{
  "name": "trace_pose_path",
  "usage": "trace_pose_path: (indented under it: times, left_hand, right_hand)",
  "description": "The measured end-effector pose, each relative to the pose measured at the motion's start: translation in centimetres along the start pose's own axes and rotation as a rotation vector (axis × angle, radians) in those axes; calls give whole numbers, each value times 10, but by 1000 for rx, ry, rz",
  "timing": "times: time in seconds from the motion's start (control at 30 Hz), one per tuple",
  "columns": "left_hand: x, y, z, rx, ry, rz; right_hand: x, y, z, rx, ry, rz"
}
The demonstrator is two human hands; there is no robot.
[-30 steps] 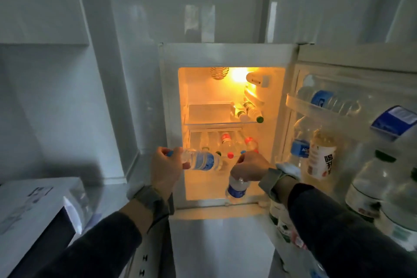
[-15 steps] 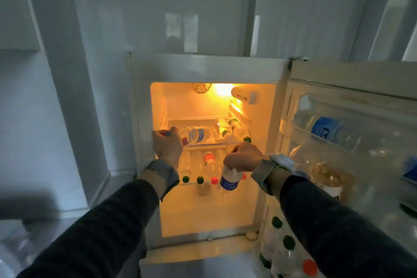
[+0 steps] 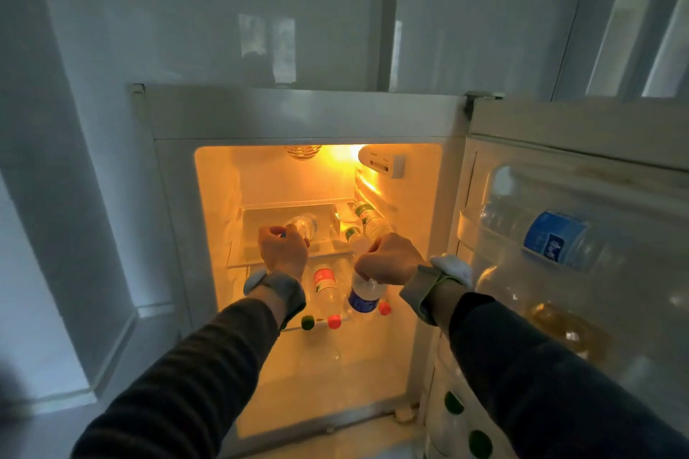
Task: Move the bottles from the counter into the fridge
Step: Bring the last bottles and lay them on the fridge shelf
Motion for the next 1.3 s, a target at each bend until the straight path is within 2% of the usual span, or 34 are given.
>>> trace_pose_path:
  times: [0.23, 0.37, 0.53, 0.77, 1.0, 1.2, 1.3]
  left_hand:
    - [-5, -50, -14, -140, -196, -338]
    - [-11, -64, -22, -221, -265, -429]
    - [-14, -75, -17, -279, -341, -484]
    - [-15, -76, -14, -272, -404, -550]
    - [-6, -63, -15, -398, -405, -624]
    - [-5, -41, 6, -580, -381, -590]
    - [7, -28, 30, -652, -559, -606]
  right_hand:
    - [14, -3, -8, -63, -86, 27]
    - [17, -10, -12, -46, -102, 53]
    - [17, -11, -11, -26, -113, 50]
    - [21, -7, -8, 8, -112, -6]
    - [17, 3, 5, 134, -148, 22]
    - [12, 16, 44, 101, -115, -14]
    - [12, 29, 68, 101, -117, -25]
Point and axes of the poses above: each hand's wrist, its own z-axis away from the middle knuckle, its own y-axis out of the back of the hand, x = y × z, the point moved 6 cm from there along -z, towards the middle knuckle, and after that the axes turned 15 degrees about -z, right-handed, at the moved point
